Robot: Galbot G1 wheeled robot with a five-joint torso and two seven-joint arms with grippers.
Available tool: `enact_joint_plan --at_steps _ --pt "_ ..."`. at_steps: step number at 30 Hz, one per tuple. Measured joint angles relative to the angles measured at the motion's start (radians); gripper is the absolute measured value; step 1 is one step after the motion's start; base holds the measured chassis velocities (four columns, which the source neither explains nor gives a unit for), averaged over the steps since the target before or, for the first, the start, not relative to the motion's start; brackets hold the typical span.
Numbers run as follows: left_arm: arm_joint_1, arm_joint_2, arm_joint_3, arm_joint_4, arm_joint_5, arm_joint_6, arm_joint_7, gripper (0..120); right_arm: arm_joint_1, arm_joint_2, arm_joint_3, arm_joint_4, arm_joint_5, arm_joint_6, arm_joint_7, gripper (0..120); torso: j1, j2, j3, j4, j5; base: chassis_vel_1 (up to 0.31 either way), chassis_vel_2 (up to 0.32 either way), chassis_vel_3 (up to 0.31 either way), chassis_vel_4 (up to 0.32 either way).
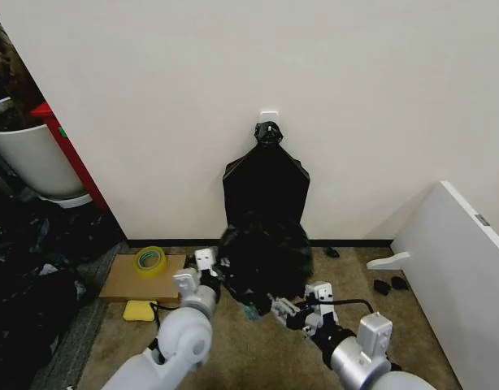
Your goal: Place the garbage bag over the trash bin.
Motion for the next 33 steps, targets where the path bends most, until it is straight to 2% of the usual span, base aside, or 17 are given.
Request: enact_joint_plan --at_steps 1,2,4,6,9,12,19,23,29,33 --pt "0.0 0.0 0.0 0.0 0.0 0.0 0.0 0 0.0 0.0 0.0 0.0 0.0 0.0 0.0 40 0.0 0.0 0.0 0.0 0.0 0.0 0.0 0.0 0.0" --pt "-0.009 0.0 0.028 0.006 0.036 -0.005 0.01 0 0.03 0.02 -0.01 -0.016 0.001 -0.022 0.031 34 0.0 0.0 0.0 0.0004 -0.0001 0.0 0.0 0.0 0.0" --pt "-0.014 -0.001 0.039 0.009 0.047 -0.007 0.013 0 0.043 0.03 -0.014 -0.023 -0.001 -0.031 0.049 30 0.0 0.0 0.0 0.0003 -0.0001 0.0 0.0 0.0 0.0" --pt "-0.022 -0.006 0.059 0.013 0.059 -0.009 0.014 0 0.076 0.057 -0.026 -0.049 -0.005 -0.049 0.104 20 0.0 0.0 0.0 -0.0002 -0.0004 0.0 0.0 0.0 0.0" --pt "-0.021 -0.008 0.064 0.015 0.06 -0.009 0.014 0 0.095 0.071 -0.032 -0.064 -0.006 -0.058 0.136 14 0.0 0.0 0.0 -0.0001 -0.0001 0.0 0.0 0.0 0.0" --pt "-0.014 -0.005 0.066 0.015 0.059 -0.009 0.013 0 0.151 0.1 -0.046 -0.115 -0.01 -0.067 0.216 0 0.0 0.0 0.0 0.0001 -0.0003 0.0 0.0 0.0 0.0" --pt "-0.008 -0.003 0.069 0.01 0.055 -0.009 0.014 0 0.236 0.127 -0.073 -0.221 -0.032 -0.076 0.28 0 0.0 0.0 0.0 0.0002 -0.0001 0.0 0.0 0.0 0.0" --pt "0.005 -0.001 0.069 -0.008 0.053 -0.008 0.023 0 0.292 0.15 -0.095 -0.331 -0.074 -0.077 0.295 0 0.0 0.0 0.0 0.0001 -0.0003 0.0 0.0 0.0 0.0" --pt "0.016 0.005 0.069 -0.012 0.057 -0.007 0.027 0 0.316 0.153 -0.097 -0.389 -0.131 -0.079 0.278 0 0.0 0.0 0.0 0.0001 -0.0003 0.0 0.0 0.0 0.0" --pt "0.017 0.004 0.068 -0.012 0.063 -0.007 0.03 0 0.319 0.146 -0.096 -0.394 -0.147 -0.115 0.265 0 0.0 0.0 0.0 0.0001 -0.0003 0.0 0.0 0.0 0.0"
